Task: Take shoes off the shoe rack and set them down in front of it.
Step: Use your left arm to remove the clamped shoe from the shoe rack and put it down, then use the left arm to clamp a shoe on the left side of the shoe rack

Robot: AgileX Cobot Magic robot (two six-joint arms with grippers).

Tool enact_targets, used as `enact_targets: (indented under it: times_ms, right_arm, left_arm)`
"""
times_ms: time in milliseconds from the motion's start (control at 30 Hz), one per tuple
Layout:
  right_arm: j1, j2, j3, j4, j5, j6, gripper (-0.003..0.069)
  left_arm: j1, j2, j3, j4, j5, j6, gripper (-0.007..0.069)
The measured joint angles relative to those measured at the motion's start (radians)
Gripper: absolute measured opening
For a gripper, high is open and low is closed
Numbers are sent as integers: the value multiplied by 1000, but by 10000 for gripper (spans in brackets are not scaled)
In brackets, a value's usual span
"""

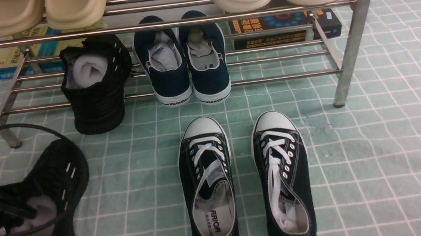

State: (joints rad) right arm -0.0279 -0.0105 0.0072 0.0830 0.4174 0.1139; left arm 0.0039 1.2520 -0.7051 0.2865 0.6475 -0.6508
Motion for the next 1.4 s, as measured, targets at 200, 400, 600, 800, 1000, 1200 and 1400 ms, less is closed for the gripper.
enact_targets:
  times_ms: [200, 400, 600, 800, 1000, 1200, 1400]
  right_arm:
    - [0, 0, 0, 0, 0, 0, 237]
    - [0, 0, 0, 0, 0, 0, 237]
    - [0, 0, 0, 0, 0, 0, 237]
    - [0, 0, 0, 0, 0, 0, 237]
    - [0, 0, 0, 0, 0, 0, 237]
    - [0, 0, 0, 0, 0, 0, 237]
    - [0, 0, 0, 0, 0, 0, 237]
  left_arm:
    - [0, -15, -239, -22, 169, 21, 493]
    - [0, 53, -423, -155, 220, 152, 239]
    - [0, 265, -643, -275, 233, 196, 20]
    - [0, 411, -775, -330, 239, 222, 174]
    - [0, 517, -818, -398, 160, 337, 431]
    - [0, 595, -819, -452, 76, 359, 477]
    - [0, 645, -819, -476, 70, 377, 360]
